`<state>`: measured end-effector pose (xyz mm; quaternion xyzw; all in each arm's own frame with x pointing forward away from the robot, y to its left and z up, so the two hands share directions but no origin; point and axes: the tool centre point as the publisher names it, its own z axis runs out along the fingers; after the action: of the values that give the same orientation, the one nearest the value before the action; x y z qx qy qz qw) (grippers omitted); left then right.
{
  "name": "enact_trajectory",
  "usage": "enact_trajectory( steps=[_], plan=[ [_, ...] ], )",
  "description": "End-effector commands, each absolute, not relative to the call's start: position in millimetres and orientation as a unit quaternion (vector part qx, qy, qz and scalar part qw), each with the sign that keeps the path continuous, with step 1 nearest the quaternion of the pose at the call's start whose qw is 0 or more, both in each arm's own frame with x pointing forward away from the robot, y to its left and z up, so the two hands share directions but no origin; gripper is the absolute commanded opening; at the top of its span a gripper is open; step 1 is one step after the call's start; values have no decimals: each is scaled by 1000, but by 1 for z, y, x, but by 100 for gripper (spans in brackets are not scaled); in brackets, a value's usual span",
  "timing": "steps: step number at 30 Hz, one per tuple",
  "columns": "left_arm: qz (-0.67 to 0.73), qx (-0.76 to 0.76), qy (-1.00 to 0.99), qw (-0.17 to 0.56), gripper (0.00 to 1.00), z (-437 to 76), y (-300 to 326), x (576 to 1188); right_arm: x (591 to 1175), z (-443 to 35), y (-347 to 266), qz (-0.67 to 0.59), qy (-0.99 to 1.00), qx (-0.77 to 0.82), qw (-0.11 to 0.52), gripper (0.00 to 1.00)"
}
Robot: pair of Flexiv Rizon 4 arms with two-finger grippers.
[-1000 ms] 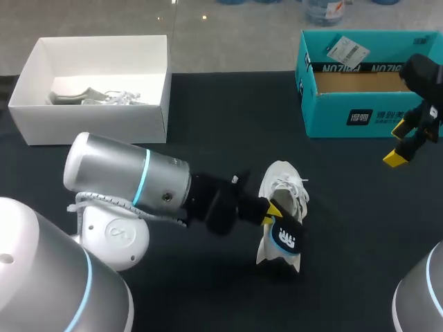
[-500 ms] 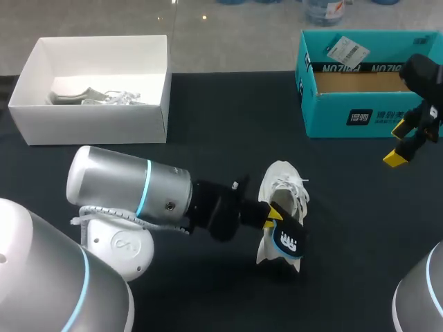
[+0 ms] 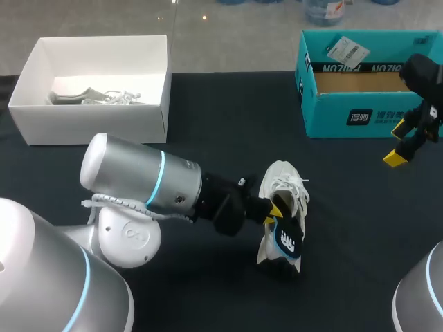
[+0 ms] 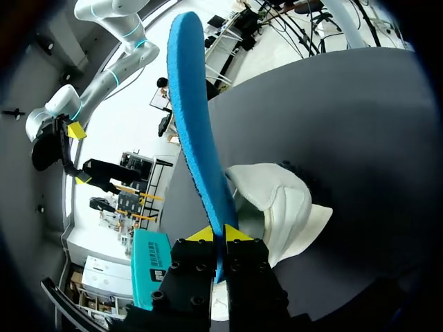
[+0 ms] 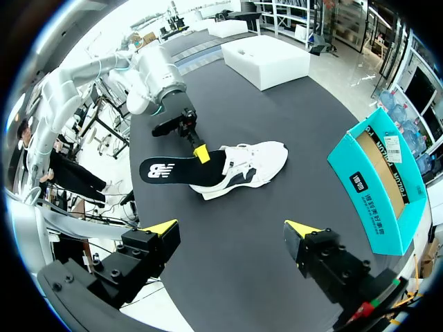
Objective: Take the shoe out of the shoebox, open the shoe tongue, remove and reinsert the insole, then place the shoe into the shoebox
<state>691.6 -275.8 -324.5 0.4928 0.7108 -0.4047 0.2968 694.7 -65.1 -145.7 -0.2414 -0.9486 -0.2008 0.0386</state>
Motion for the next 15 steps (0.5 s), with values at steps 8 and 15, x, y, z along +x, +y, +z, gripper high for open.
enact_trajectory(
  steps=[8, 15],
  plan=[
    [-340, 542, 704, 309, 0, -340, -287, 711, 697, -146, -64, -199, -949, -241, 40, 100],
    [-326, 551, 704, 308, 0, -345, -286, 717, 697, -146, -64, -199, -949, -241, 40, 100]
  ],
)
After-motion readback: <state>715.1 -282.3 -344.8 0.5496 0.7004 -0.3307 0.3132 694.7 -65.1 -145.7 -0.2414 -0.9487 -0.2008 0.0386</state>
